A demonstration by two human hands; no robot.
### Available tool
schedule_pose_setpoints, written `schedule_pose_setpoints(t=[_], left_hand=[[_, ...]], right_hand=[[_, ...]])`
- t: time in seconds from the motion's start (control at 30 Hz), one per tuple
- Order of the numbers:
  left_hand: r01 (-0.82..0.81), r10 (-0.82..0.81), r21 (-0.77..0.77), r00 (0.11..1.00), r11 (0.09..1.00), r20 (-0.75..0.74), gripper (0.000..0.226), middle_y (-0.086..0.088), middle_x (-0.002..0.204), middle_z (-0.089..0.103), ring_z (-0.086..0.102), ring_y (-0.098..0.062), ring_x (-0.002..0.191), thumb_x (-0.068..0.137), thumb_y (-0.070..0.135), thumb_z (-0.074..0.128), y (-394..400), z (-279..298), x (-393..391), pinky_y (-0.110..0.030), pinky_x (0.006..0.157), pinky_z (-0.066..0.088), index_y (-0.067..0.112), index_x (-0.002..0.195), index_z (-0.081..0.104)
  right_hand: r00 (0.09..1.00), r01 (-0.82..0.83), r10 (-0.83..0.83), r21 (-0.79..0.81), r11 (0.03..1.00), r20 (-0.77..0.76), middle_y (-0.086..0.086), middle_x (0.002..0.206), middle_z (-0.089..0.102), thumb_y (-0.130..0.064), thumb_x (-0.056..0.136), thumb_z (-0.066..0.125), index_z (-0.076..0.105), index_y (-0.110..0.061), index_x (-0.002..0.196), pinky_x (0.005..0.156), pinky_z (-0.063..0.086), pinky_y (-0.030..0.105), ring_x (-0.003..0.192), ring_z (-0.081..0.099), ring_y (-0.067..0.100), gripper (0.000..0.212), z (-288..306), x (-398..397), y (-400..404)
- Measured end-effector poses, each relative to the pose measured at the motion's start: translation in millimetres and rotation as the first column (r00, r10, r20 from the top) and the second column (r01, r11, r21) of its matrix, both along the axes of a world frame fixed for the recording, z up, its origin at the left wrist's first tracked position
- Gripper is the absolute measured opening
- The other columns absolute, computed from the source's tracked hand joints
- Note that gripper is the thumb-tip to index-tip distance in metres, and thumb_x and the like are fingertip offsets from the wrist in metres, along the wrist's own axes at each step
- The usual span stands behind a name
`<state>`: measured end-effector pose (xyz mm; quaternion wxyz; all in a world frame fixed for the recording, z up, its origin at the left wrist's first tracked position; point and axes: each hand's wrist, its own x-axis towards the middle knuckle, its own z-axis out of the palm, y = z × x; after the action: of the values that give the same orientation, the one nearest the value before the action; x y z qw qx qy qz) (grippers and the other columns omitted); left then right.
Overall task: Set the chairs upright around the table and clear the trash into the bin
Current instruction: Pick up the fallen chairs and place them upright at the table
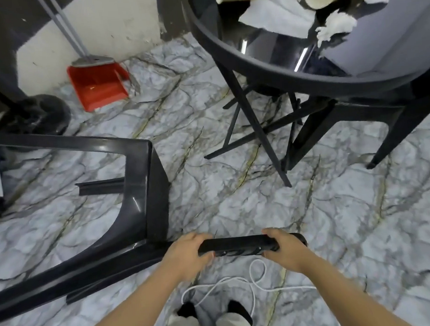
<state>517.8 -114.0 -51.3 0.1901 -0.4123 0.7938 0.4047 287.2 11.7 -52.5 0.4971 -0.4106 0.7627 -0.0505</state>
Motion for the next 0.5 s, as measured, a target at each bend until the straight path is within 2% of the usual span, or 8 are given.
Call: schedule_pose_setpoints(t=[0.03, 0.13, 0.23, 0.37, 0.5], left_hand=[[0.024, -0.025, -0.02, 1.0, 1.0, -0.003, 0.076, 0.002, 0.136, 0.045, 0.04, -0.018, 0.126, 0.071, 0.068, 0.036, -3, -10, -4, -0.029, 0.104, 0.033, 0.027, 0.135, 0.041], [0.082, -0.082, -0.043, 0.997, 0.996, 0.005, 0.059, 0.002, 0.142, 0.039, 0.035, -0.018, 0.13, 0.087, 0.054, 0.045, -10, -39, -18, -0.029, 0.106, 0.03, 0.026, 0.139, 0.036], [0.131, -0.131, -0.024, 0.991, 0.991, 0.011, 0.056, 0.002, 0.145, 0.036, 0.032, -0.019, 0.133, 0.089, 0.052, 0.045, -10, -64, -31, -0.033, 0.108, 0.028, 0.029, 0.139, 0.034], [0.111, -0.11, 0.126, 0.994, 0.986, -0.01, 0.06, -0.001, 0.142, 0.042, 0.04, -0.02, 0.128, 0.087, 0.056, 0.045, -2, -87, -51, -0.035, 0.105, 0.033, 0.031, 0.139, 0.032], [0.168, -0.162, 0.127, 0.985, 0.978, -0.057, 0.057, 0.002, 0.131, 0.054, 0.05, -0.018, 0.117, 0.085, 0.056, 0.05, 9, -95, -71, -0.034, 0.098, 0.04, 0.032, 0.135, 0.038]], right_hand=[[1.0, -0.008, 0.008, -0.018, 1.0, -0.015, 0.008, 0.131, 0.047, -0.025, 0.087, 0.06, 0.038, -0.016, 0.135, 0.098, 0.04, 0.029, 0.12, 0.046, 0.024, 0.053, -8, -2, -1], [0.997, -0.034, 0.029, -0.065, 0.997, -0.072, 0.006, 0.128, 0.048, -0.031, 0.086, 0.06, 0.04, -0.021, 0.134, 0.1, 0.038, 0.033, 0.121, 0.044, 0.024, 0.053, -35, -5, -1], [0.987, -0.071, 0.054, -0.107, 0.992, -0.151, 0.002, 0.13, 0.049, -0.04, 0.085, 0.059, 0.04, -0.026, 0.134, 0.103, 0.032, 0.033, 0.123, 0.041, 0.022, 0.054, -60, -6, 4], [0.957, -0.139, 0.097, -0.139, 0.98, -0.272, -0.008, 0.136, 0.045, -0.041, 0.09, 0.051, 0.039, -0.032, 0.135, 0.108, 0.016, 0.029, 0.13, 0.034, 0.013, 0.047, -81, -12, 8], [0.956, -0.158, 0.11, -0.162, 0.974, -0.273, -0.009, 0.132, 0.049, -0.039, 0.091, 0.049, 0.042, -0.032, 0.132, 0.105, 0.015, 0.028, 0.126, 0.036, 0.013, 0.042, -87, -14, 7]])
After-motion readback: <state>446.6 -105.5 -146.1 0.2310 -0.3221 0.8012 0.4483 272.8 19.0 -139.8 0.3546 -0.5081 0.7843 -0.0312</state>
